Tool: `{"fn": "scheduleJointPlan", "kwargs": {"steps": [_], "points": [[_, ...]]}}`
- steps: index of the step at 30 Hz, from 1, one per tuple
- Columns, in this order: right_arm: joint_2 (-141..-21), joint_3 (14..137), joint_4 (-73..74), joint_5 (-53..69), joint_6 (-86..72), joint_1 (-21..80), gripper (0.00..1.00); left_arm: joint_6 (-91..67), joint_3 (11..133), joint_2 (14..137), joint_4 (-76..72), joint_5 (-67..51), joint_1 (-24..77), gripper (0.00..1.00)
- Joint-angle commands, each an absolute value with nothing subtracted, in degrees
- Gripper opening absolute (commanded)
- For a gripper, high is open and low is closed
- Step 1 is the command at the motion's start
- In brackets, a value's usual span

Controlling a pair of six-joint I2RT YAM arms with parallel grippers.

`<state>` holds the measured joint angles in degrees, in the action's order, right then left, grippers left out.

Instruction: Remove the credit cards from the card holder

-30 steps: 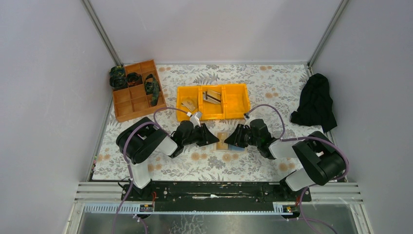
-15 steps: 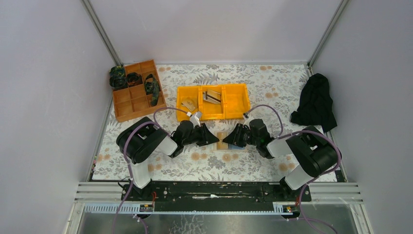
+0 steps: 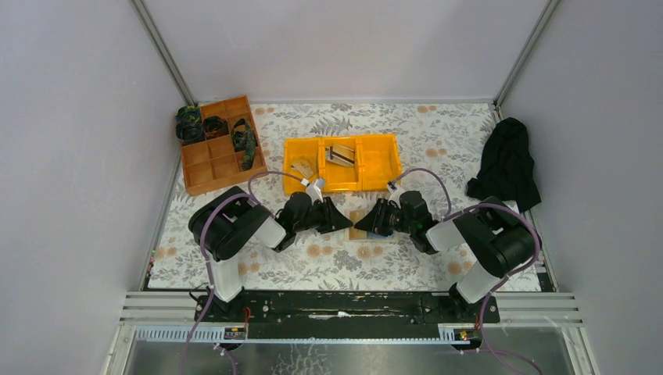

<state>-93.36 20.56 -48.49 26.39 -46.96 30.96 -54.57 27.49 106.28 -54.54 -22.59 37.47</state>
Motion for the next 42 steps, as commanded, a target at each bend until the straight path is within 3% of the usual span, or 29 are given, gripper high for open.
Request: {"fn": "scheduleJointPlan", "kwargs": {"steps": [1, 13, 34, 42], "points": [[-93.8, 21.7, -54.6, 30.3, -48.5, 31.5, 0.28, -54.4, 27.9, 108.3, -54.2, -23.0, 38.0, 0.31], [-81.7, 22.3, -34.7, 22.6, -39.1, 30.8, 0.3, -57.2, 26.5, 109.4, -58.7, -25.0, 36.9, 0.3], [-73.7, 21.9, -23.3, 18.9, -34.2, 27.4, 0.29, -57.1, 25.4, 107.5, -60.6, -25.2, 36.8, 0.3], [-72.6, 21.6, -22.5, 18.8, -34.1, 26.8, 0.0, -57.1, 25.3, 107.0, -60.8, -25.2, 36.8, 0.3]]}}
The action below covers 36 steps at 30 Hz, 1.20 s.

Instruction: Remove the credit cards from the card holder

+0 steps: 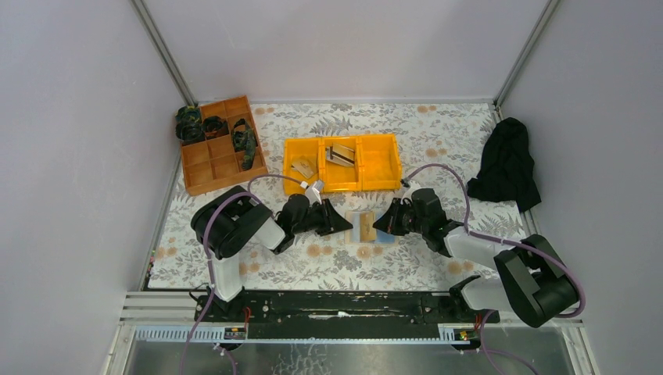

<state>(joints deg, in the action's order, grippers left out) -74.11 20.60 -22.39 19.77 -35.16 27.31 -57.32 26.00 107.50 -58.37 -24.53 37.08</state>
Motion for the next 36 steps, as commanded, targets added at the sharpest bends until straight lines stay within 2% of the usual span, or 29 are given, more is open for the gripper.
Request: {"fn": "scheduleJointPlan", "kwargs": {"steps": [1, 12, 13, 16, 18, 30, 36], "points": [[-72.5, 21.5, -22.6, 18.9, -34.0, 26.9, 0.0, -57.1, 25.4, 107.0, -60.8, -25.2, 36.8, 0.3], [-64.8, 21.1, -16.6, 13.9, -32.9, 23.6, 0.0, -56.7, 25.1, 104.8, -61.7, -27.1, 36.8, 0.33], [-63.3, 21.1, -15.7, 13.5, -32.8, 23.2, 0.0, -56.7, 24.9, 104.3, -61.9, -27.0, 36.8, 0.38], [-58.8, 21.1, -14.5, 13.7, -32.4, 22.2, 0.0, -57.5, 22.9, 103.2, -66.2, -26.1, 36.7, 0.7], [-56.0, 21.1, -14.5, 15.1, -32.1, 22.1, 0.0, -57.8, 22.1, 102.5, -69.0, -26.2, 36.7, 0.78], [-51.6, 20.0, -23.6, 29.2, -37.7, 22.1, 0.0, -64.0, 19.9, 105.4, -89.9, -32.9, 36.9, 0.73], [-53.1, 14.3, -36.0, 34.1, -46.2, 22.2, 0.0, -63.2, 19.6, 105.5, -90.9, -32.5, 37.3, 0.68]]}}
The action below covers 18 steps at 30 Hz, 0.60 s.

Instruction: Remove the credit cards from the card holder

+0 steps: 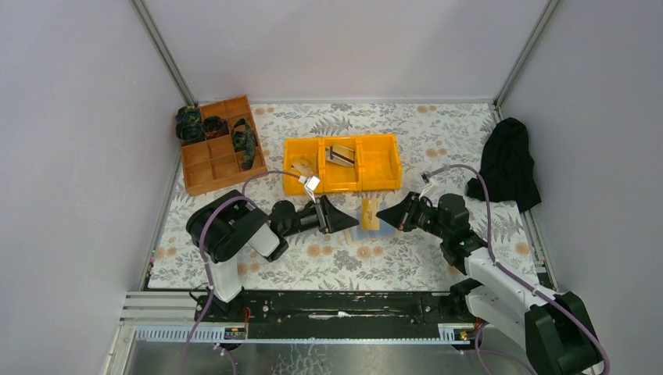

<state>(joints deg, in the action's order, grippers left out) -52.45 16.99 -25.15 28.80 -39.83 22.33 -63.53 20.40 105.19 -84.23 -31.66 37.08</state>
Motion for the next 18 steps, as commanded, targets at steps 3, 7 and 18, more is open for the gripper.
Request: {"fn": "scheduleJointPlan", "kwargs": {"steps": [3, 7, 18], "points": [[-54.0, 13.6, -37.1, 34.5, -46.3, 22.2, 0.0, -62.8, 19.7, 106.0, -90.7, -31.9, 37.3, 0.67], [-54.3, 13.5, -37.8, 36.2, -46.4, 22.2, 0.01, -62.8, 20.0, 106.5, -90.7, -31.8, 37.6, 0.67], [-57.5, 14.9, -37.9, 36.7, -44.1, 22.2, 0.01, -62.3, 20.6, 106.0, -89.8, -31.0, 38.6, 0.56]]}}
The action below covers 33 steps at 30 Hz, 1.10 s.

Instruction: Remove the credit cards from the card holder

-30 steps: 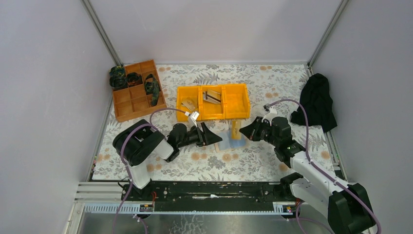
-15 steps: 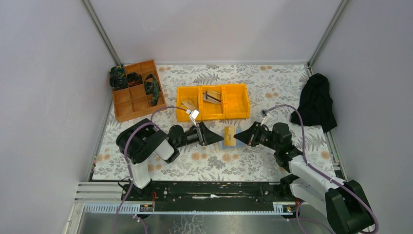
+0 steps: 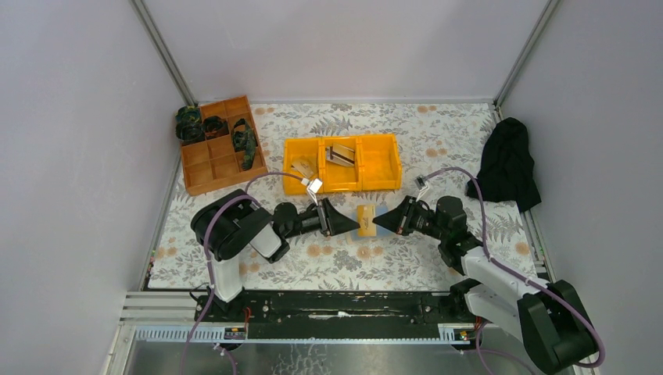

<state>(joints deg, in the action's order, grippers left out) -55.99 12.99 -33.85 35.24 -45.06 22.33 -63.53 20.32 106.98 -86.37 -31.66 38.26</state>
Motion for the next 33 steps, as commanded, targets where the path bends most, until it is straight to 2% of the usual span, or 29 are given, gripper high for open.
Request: {"fn": "scheduleJointPlan", "kwargs": {"steps": [1, 8, 23, 29, 33], "points": [[-58.3, 14.5, -38.9, 36.9, -44.4, 22.2, 0.01, -62.1, 20.6, 105.8, -89.4, -30.9, 38.7, 0.55], [-61.6, 13.3, -45.0, 38.1, -47.1, 22.2, 0.01, -62.7, 20.9, 106.7, -90.1, -31.5, 38.7, 0.45], [-65.6, 13.1, -47.6, 38.7, -46.9, 22.2, 0.01, -63.3, 22.0, 108.2, -90.8, -32.1, 38.8, 0.38], [-66.6, 13.0, -48.5, 39.1, -46.9, 22.2, 0.01, -63.6, 22.2, 108.8, -91.1, -31.9, 38.8, 0.21], [-67.6, 13.1, -48.7, 38.9, -46.4, 22.2, 0.01, -64.1, 22.6, 109.8, -91.0, -31.6, 38.8, 0.06]]}}
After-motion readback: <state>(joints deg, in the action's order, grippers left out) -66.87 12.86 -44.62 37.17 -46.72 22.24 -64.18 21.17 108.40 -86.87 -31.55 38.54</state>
